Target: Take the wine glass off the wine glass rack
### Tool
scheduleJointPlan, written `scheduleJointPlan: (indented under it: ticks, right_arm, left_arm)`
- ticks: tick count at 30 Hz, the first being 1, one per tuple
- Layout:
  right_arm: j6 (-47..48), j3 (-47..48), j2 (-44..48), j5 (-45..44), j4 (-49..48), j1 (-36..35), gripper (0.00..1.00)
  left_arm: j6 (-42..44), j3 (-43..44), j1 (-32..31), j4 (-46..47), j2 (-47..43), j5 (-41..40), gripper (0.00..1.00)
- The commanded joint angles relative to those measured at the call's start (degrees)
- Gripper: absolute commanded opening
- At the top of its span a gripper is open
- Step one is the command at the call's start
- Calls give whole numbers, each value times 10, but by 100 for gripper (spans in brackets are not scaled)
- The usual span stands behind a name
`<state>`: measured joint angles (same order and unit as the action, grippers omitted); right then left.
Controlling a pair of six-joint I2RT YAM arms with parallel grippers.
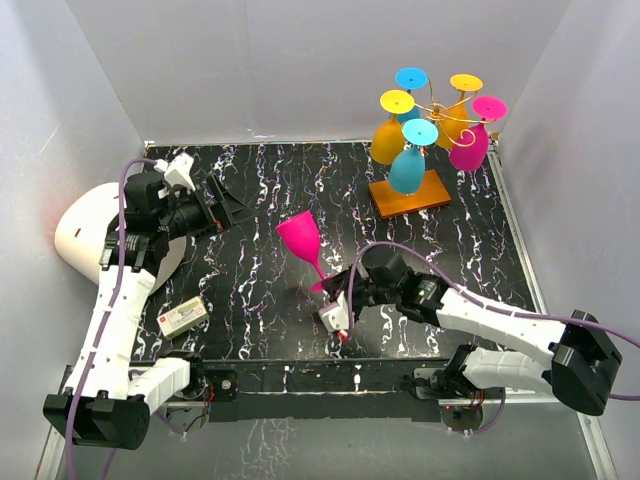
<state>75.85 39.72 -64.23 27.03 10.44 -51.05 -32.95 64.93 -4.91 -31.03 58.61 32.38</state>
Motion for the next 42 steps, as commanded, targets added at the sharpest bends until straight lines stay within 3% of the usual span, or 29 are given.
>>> scheduleJointPlan:
  ticks: [1,5,12,22,29,34,37,42]
  right_arm:
    - [177,-48,34,-115,-82,-44,0]
    - [219,-91,44,-186,-153,-74,0]
    - [253,-87,11,-200,-197,-87,0]
    - [280,-82,-8,-211,-246,-90,0]
    - [274,-105,-16,-234,-288,-95,0]
    - [250,-119,-27,-242,-328,-95,8]
    - [226,-128,-31,-240,-347,-95,15]
    - [129,-137,-14,-193,-358,-98,36]
  left_arm:
    - [11,41,4,-21,6,12,99]
    - [25,56,5,-42,50,41,98]
    - [53,42,1,-51,85,100,88]
    - [49,39,-92,-49,146,40,75]
    - [45,57,-106,-58,168,16,49]
    - [41,72,-112,-73,175,8,24]
    - [41,86,-113,-89,174,-5,10]
    - [47,133,-113,-131,178,-55,0]
